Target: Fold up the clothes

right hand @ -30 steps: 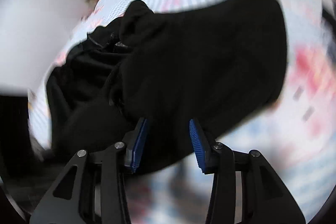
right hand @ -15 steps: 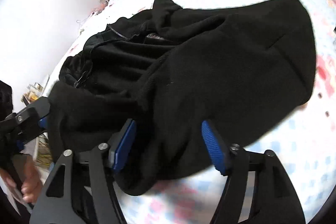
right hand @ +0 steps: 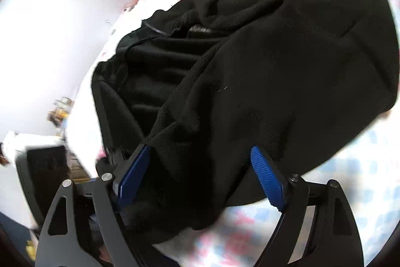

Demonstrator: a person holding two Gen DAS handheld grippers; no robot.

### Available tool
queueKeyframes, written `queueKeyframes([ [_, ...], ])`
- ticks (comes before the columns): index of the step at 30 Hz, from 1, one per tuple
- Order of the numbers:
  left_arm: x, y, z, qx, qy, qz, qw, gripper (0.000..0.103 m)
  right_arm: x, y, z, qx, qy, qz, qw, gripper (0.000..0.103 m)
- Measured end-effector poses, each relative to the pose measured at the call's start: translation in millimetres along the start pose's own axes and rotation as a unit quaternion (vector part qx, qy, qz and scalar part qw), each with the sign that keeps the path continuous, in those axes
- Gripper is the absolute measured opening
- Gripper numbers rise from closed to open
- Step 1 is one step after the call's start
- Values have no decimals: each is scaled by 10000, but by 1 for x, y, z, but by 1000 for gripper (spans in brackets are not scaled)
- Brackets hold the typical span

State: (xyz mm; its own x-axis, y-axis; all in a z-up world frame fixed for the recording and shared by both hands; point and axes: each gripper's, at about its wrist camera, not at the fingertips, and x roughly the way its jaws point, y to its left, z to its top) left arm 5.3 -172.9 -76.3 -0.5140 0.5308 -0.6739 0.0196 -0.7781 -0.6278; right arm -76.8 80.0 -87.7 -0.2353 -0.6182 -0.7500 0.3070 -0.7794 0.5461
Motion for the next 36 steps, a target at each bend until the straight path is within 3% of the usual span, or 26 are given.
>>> queueKeyframes([
  [3, 1, -5, -14, 76, 14, -77, 9999, 63, 13, -4, 4, 362, 267, 362, 9983, 92],
  [6, 1, -10, -27, 281, 93, 165, 9994, 59, 49, 15, 7, 14, 876, 335, 9956, 98],
  [7, 0, -7, -28, 308, 155, 245, 9991, 59, 62, 23, 5, -386, 992, 31, 9943, 96],
  [9, -4, -2, -30, 360, 232, 356, 9984, 59, 71, 27, 3, -741, 1003, -507, 9909, 68],
  [10, -10, -1, -31, 400, 204, 323, 9985, 59, 68, 25, 3, -743, 916, -722, 9904, 44],
  [11, -17, -1, -31, 461, 177, 289, 9984, 59, 58, 19, 3, -726, 768, -755, 9915, 35],
  [13, -29, 1, -33, 586, 150, 223, 9979, 61, 37, 7, 4, -688, 473, -837, 9930, 26],
  [18, -61, 4, -34, 738, -27, -315, 9968, 68, -23, -25, 2, -522, -209, -1573, 9860, 19],
  [21, -78, 20, -31, 248, -247, -1143, 9928, 76, -59, -45, 1, -420, -618, -2007, 9768, 17],
  [22, -82, 30, -31, 46, -292, -1195, 9924, 77, -71, -51, 1, -386, -754, -2150, 9729, 17],
  [26, -90, 71, -31, -539, -406, -428, 9968, 77, -119, -77, 0, -239, -1289, -2711, 9536, 16],
  [30, -84, 119, -42, -1669, -331, -765, 9825, 82, -156, -111, 1, 117, -1517, -3215, 9346, 16],
  [32, -78, 137, -47, -2055, -224, -974, 9735, 82, -162, -132, -4, 432, -1448, -3317, 9312, 16],
  [33, -73, 137, -48, -2052, -191, -1031, 9731, 83, -167, -142, -8, 527, -1395, -3290, 9325, 16],
  [36, -30, 116, -45, -1998, 51, -1253, 9718, 84, -161, -142, -22, 534, -1203, -2827, 9501, 17],
])
